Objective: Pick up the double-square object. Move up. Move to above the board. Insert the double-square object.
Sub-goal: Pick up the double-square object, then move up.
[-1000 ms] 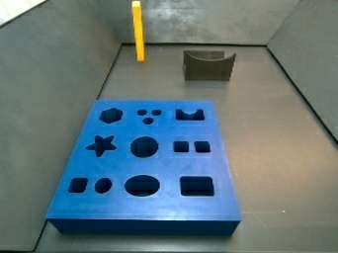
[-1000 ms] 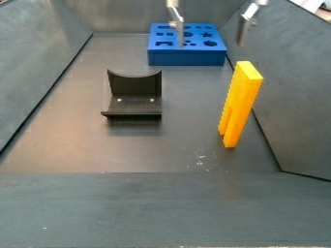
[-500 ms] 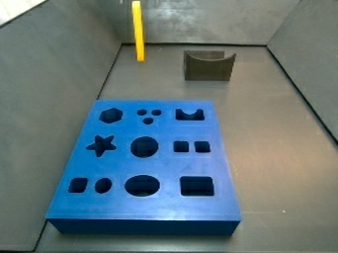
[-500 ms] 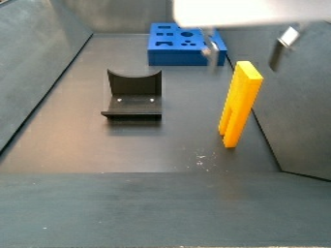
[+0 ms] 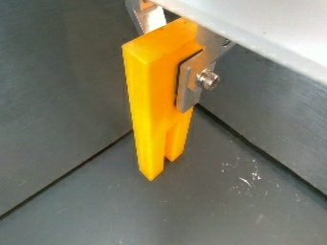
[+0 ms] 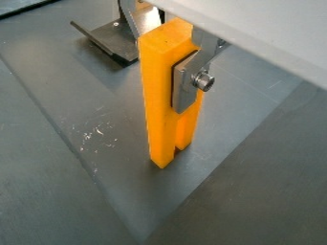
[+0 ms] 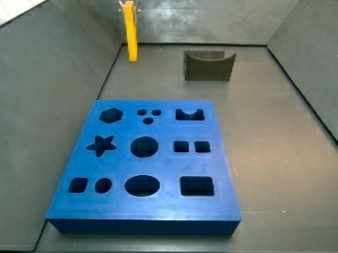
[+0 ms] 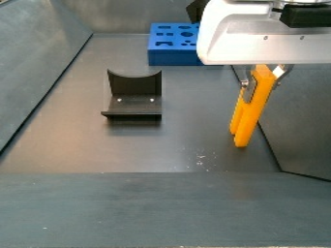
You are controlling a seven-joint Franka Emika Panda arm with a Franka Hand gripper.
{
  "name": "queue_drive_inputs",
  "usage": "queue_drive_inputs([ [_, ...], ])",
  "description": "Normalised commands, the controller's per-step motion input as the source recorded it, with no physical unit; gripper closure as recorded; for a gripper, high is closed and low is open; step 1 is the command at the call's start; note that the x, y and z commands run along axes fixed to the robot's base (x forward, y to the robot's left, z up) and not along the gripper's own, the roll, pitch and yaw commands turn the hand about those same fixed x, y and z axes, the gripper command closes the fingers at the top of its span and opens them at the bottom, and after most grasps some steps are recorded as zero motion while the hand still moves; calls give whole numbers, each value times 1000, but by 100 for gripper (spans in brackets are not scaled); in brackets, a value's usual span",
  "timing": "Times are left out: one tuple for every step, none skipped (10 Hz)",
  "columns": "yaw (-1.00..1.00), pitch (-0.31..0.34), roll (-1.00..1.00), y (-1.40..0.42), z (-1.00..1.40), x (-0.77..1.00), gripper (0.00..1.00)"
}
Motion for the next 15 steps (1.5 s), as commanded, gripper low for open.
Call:
queue_drive_inputs([
  [0,0,0,0,0,0,100],
  [0,0,0,0,0,0,100],
  [0,0,0,0,0,0,100],
  [0,0,0,0,0,0,100],
  [0,0,0,0,0,0,100],
  [0,0,0,0,0,0,100],
  [0,0,0,0,0,0,100],
  [0,0,0,0,0,0,100],
  [0,0,0,0,0,0,100],
  [0,0,0,0,0,0,100],
  [0,0,0,0,833,0,100],
  [-10,-8,-3,-20,850,9,100],
  [-16,24,4,-23,776,-14,100],
  [-16,39,21,-9,707,-22,100],
  [-17,54,37,-2,634,-29,100],
])
